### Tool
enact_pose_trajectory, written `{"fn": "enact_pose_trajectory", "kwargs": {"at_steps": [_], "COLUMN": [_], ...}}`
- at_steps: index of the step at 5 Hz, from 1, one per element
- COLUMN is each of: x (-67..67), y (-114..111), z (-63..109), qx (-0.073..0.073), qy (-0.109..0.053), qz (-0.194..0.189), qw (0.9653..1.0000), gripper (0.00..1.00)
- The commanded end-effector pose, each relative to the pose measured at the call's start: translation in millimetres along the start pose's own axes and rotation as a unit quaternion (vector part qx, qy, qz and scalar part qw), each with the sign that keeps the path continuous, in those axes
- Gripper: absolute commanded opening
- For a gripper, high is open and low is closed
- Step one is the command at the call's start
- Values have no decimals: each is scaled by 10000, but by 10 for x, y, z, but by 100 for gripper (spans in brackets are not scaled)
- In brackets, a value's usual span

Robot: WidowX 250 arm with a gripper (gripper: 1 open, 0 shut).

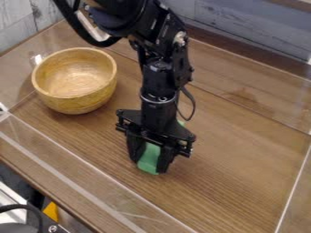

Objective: Put the green block in the brown bowl

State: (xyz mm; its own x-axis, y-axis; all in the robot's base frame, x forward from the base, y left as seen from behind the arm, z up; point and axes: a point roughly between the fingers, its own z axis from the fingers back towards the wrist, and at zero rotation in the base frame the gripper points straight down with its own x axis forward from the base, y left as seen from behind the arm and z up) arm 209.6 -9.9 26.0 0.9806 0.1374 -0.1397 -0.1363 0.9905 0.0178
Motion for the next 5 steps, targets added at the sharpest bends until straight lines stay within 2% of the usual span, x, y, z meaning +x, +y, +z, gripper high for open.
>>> {"fn": "enact_pose_trajectory", "kwargs": {"at_steps": [1, 5], "x": [61, 33], "y": [3, 29], "z": [126, 225], "qx": [-43, -65], "qy": [-202, -175], "qz": [16, 22], "qw": [9998, 9998], "gripper": [0, 0]}}
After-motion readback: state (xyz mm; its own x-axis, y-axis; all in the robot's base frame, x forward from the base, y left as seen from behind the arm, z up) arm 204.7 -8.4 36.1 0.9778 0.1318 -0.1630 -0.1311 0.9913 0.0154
